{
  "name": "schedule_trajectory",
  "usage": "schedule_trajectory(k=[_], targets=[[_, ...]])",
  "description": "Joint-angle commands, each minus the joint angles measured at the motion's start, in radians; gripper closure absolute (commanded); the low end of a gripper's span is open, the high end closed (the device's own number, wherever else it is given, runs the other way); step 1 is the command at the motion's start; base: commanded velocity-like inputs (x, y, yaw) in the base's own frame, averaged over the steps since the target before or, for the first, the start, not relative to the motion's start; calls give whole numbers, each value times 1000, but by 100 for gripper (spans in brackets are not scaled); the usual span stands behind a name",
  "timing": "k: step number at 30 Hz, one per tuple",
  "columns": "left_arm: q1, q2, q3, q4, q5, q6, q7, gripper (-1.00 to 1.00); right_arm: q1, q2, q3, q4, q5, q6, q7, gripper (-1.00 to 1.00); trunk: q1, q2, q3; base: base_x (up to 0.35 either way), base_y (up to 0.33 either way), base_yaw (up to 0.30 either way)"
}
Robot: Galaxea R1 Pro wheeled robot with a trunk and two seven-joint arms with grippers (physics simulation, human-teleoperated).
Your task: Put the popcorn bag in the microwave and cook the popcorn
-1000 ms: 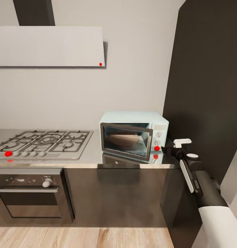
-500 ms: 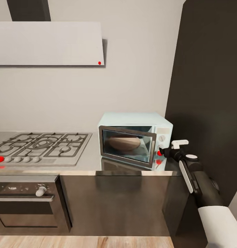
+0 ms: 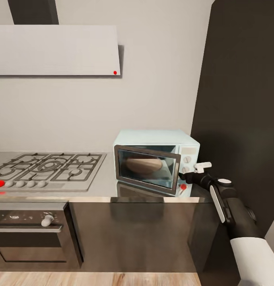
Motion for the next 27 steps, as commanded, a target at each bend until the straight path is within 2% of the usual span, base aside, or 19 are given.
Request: schedule_trajectory(k=[1,9,16,21,25,27], targets=[[0,0,0,-1,7,-2,0,-100,-1,1,48,-2,-21,9,20,-100,0,0,-1,0,0,0],[0,0,0,-1,7,-2,0,-100,-1,1,48,-2,-21,9,29,-100,0,0,-1,-134,0,0],[0,0,0,-1,7,-2,0,-100,0,2,48,-2,-21,9,84,-100,0,0,-1,-7,0,0],[0,0,0,-1,7,-2,0,-100,0,39,49,-2,-20,14,86,-100,0,0,-1,0,0,0],[0,0,1,-1,7,-2,0,-100,0,56,98,-2,-20,22,103,-100,0,0,-1,0,0,0],[0,0,1,-1,7,-2,0,-100,0,59,107,-2,-20,23,105,-100,0,0,-1,0,0,0]])
